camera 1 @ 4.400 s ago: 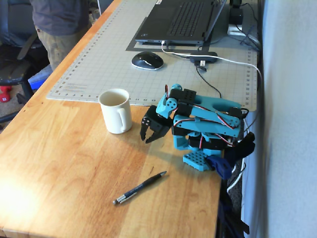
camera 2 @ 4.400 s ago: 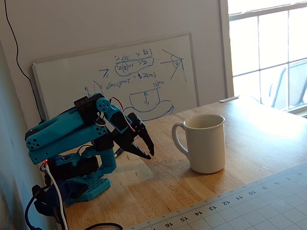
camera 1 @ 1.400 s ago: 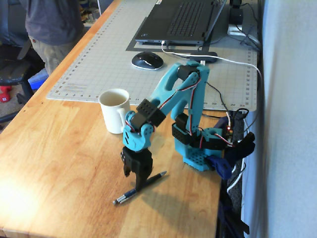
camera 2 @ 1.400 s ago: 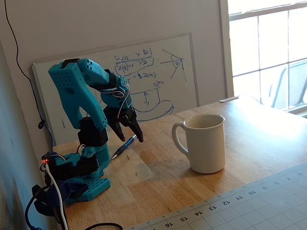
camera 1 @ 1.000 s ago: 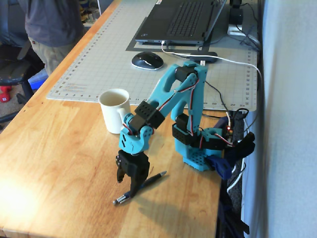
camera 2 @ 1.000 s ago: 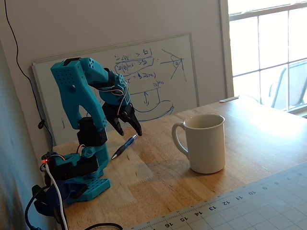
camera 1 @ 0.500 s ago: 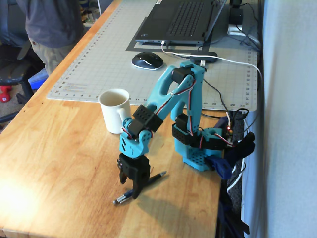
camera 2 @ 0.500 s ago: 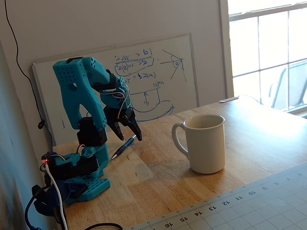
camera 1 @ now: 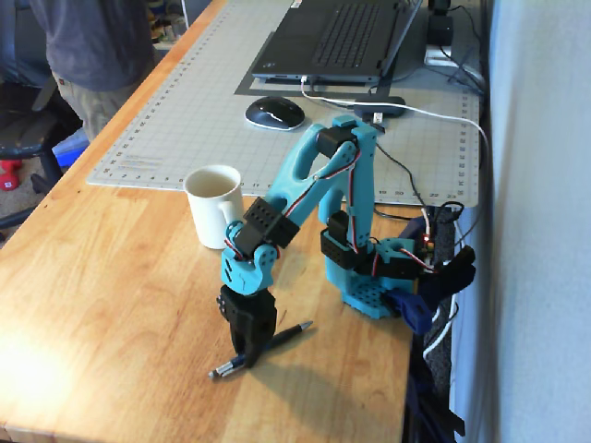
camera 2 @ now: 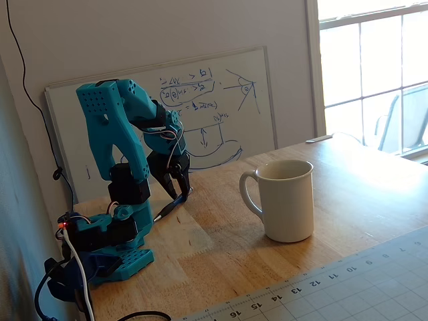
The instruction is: Grasp a pen and put it in a mug.
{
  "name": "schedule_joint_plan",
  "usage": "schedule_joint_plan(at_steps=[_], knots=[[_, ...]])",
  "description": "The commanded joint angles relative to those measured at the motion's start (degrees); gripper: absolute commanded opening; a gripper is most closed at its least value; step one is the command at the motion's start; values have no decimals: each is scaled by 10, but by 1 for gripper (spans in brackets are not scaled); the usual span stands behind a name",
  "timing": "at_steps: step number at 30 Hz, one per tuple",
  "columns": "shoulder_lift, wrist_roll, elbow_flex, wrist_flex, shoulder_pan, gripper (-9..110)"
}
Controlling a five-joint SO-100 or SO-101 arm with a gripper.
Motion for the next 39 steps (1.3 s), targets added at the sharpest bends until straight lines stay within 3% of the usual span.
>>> schedule_joint_plan(at_steps=[1, 7, 17, 27, 32, 39], knots=[[2, 4, -11, -11, 4, 1], [17, -1, -17, -11, 3, 1], [189, -1, -62, -36, 25, 2], [316, -4, 67, -459, 125, 2], [378, -4, 181, -664, 223, 2], [486, -4, 294, -827, 393, 2]])
